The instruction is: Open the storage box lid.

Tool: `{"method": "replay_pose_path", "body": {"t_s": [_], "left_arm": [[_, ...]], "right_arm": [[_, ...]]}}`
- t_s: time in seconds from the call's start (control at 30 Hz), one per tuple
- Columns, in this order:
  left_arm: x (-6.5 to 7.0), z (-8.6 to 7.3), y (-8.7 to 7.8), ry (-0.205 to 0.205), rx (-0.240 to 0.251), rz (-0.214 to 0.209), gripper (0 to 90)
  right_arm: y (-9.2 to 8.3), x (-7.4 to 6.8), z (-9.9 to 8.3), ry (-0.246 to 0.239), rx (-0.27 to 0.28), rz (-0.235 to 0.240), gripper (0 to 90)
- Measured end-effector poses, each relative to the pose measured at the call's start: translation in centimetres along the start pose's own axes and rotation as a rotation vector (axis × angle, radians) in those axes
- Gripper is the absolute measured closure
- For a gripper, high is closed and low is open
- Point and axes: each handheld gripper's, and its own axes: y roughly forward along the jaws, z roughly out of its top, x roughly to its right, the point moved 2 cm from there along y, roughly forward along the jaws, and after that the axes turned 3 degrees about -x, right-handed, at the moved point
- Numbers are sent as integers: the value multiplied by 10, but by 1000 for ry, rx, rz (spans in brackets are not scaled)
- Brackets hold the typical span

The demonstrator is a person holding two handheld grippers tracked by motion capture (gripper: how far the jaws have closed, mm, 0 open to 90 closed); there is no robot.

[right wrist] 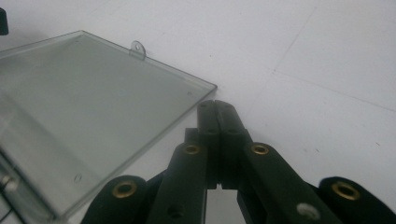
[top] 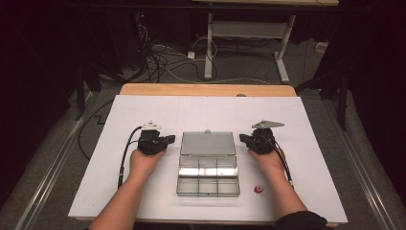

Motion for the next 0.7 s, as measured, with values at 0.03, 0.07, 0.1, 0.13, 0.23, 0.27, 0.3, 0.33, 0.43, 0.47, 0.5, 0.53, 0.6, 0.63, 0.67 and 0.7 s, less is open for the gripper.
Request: {"method": "replay_pose_path", "body": {"t_s": [0.03, 0.07, 0.1, 0.13, 0.23, 0.27, 0.3, 0.33, 0.43, 0.47, 0.5, 0.53, 0.6, 0.63, 0.67, 0.7], "left_arm": [[1, -3, -2, 2, 10, 1, 875], [1, -6, -5, 4, 19, -1, 875], [2, -8, -7, 6, 22, -1, 875], [3, -10, -8, 9, 27, -1, 875], [9, -19, -16, 12, 52, -19, 875], [13, -23, -20, 23, 60, -24, 874], [15, -26, -22, 30, 65, -25, 875], [18, -29, -26, 36, 71, -29, 874], [24, -38, -38, 57, 89, -27, 874], [25, -41, -43, 63, 93, -26, 875], [26, -43, -46, 68, 98, -25, 875], [27, -46, -49, 69, 104, -27, 874], [29, -54, -57, 71, 115, -37, 874], [31, -57, -60, 74, 118, -41, 874], [33, -61, -64, 81, 119, -43, 874], [35, -65, -67, 89, 117, -44, 873]], "right_arm": [[-3, 0, -2, -5, 8, -1, 900], [-7, 0, -4, -1, 18, -1, 900], [-12, 1, -7, -1, 32, 0, 900], [-16, 0, -9, 3, 41, -1, 900], [-27, -1, -16, -7, 70, -5, 900], [-31, -2, -18, -15, 80, -8, 900], [-36, -3, -21, -17, 87, -8, 900], [-38, -4, -23, -18, 94, -8, 900], [-49, -8, -31, -44, 103, -9, 900], [-51, -9, -32, -45, 104, -8, 900], [-55, -11, -35, -50, 109, -9, 900], [-58, -11, -37, -56, 114, -11, 900], [-64, -13, -42, -58, 124, -9, 900], [-69, -15, -46, -61, 130, -8, 900], [-72, -16, -49, -64, 134, -6, 900], [-75, -18, -53, -64, 134, -4, 900]]}}
